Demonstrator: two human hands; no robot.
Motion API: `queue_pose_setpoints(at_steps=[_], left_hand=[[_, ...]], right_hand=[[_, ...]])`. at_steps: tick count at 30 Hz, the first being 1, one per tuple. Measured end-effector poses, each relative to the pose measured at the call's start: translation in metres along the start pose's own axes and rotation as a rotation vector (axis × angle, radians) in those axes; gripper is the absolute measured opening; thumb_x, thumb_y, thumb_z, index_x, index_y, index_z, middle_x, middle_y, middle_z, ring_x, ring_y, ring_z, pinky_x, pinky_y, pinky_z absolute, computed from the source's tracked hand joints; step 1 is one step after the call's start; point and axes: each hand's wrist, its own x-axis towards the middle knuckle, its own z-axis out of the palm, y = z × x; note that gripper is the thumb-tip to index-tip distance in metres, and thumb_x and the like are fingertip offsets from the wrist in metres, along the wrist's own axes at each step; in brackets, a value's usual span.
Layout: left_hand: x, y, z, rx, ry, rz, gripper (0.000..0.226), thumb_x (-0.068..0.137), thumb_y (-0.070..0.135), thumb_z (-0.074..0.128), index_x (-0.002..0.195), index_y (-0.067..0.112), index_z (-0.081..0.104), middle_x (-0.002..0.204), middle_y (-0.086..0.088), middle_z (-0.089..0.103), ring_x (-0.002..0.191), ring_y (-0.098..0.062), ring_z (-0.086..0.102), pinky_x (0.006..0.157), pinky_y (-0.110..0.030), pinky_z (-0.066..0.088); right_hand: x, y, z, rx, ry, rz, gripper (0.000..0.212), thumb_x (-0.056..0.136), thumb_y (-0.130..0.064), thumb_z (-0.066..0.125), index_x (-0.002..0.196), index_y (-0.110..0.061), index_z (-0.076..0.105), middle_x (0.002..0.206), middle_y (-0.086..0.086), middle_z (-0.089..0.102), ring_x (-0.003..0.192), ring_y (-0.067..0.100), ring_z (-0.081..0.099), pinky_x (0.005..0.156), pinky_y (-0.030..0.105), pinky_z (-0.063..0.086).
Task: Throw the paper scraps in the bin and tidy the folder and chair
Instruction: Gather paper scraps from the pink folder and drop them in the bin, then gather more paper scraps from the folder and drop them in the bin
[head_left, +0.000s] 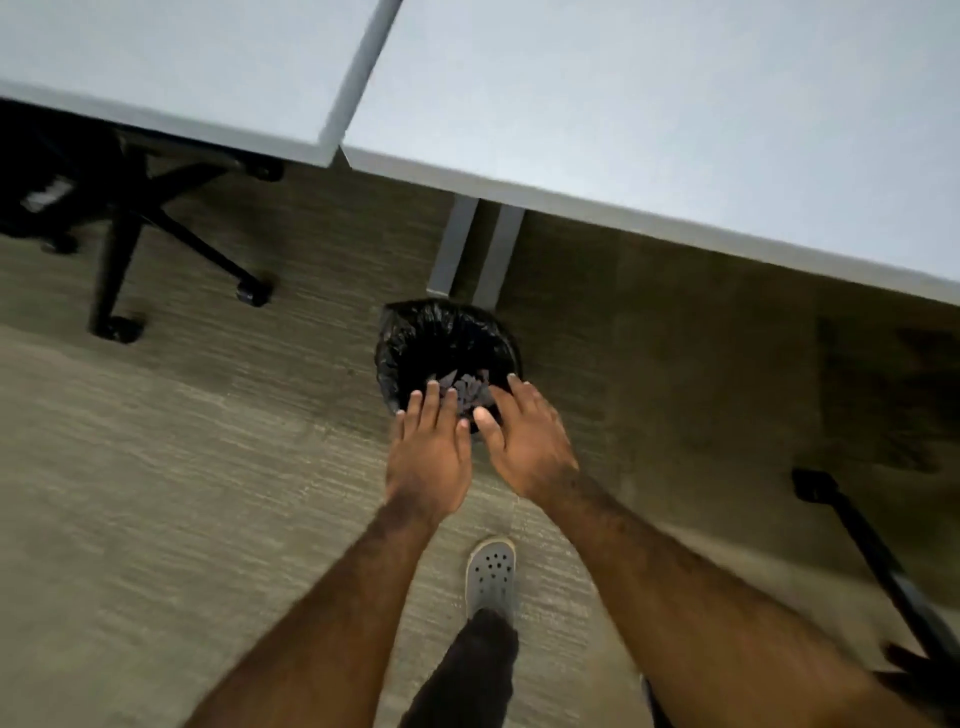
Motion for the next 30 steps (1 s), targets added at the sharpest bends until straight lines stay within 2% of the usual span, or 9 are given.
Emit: queue_pose_setpoints(at_steps=[6, 14, 19, 24, 30], left_hand=[[-0.046, 0.06, -0.073, -0.03, -0.003, 0.109, 0.052, 0.104, 0.037, 0.023, 0.152, 0.017, 0.026, 0.161, -0.004, 0.02, 0.149, -0.021, 0.01, 0.121, -0.042, 0.008], [-0.088, 0.151, -0.133, 0.025, -0.094, 0.319, 0.054, 0.104, 0.041, 0.02, 0.152, 0.017, 0.027, 0.162, -0.004, 0.019, 0.149, -0.021, 0.01, 0.121, -0.042, 0.005], [-0.109, 0.224, -0.137, 0.083, -0.156, 0.476, 0.058, 0.102, 0.047, 0.017, 0.15, 0.017, 0.029, 0.161, -0.005, 0.022, 0.148, -0.021, 0.013, 0.121, -0.042, 0.006], [-0.133, 0.312, -0.125, 0.127, -0.206, 0.68, 0.075, 0.093, 0.061, 0.005, 0.148, 0.019, 0.034, 0.157, -0.005, 0.031, 0.146, -0.02, 0.023, 0.119, -0.041, 0.009], [-0.16, 0.424, -0.103, 0.171, -0.262, 0.903, 0.068, 0.095, 0.061, 0.016, 0.142, 0.02, 0.043, 0.156, -0.005, 0.033, 0.144, -0.021, 0.026, 0.118, -0.039, 0.01]], right_hand=[[-0.074, -0.018, -0.079, 0.069, 0.066, 0.109, 0.064, 0.097, -0.059, 0.021, 0.147, -0.021, 0.036, 0.157, 0.008, 0.028, 0.144, 0.025, 0.021, 0.118, 0.044, 0.018], [-0.16, 0.009, -0.181, 0.073, 0.23, 0.259, 0.066, 0.097, -0.059, 0.02, 0.145, -0.017, 0.038, 0.152, 0.011, 0.037, 0.142, 0.027, 0.028, 0.117, 0.042, 0.019], [-0.221, 0.045, -0.226, 0.138, 0.349, 0.387, 0.068, 0.096, -0.061, 0.02, 0.146, -0.017, 0.037, 0.152, 0.01, 0.036, 0.143, 0.025, 0.026, 0.116, 0.041, 0.019], [-0.287, 0.094, -0.269, 0.204, 0.513, 0.523, 0.075, 0.092, -0.066, 0.015, 0.146, -0.018, 0.036, 0.153, 0.008, 0.034, 0.143, 0.023, 0.024, 0.115, 0.04, 0.019], [-0.366, 0.158, -0.307, 0.291, 0.739, 0.7, 0.075, 0.092, -0.065, 0.016, 0.145, -0.017, 0.037, 0.152, 0.008, 0.036, 0.142, 0.023, 0.027, 0.115, 0.042, 0.024]])
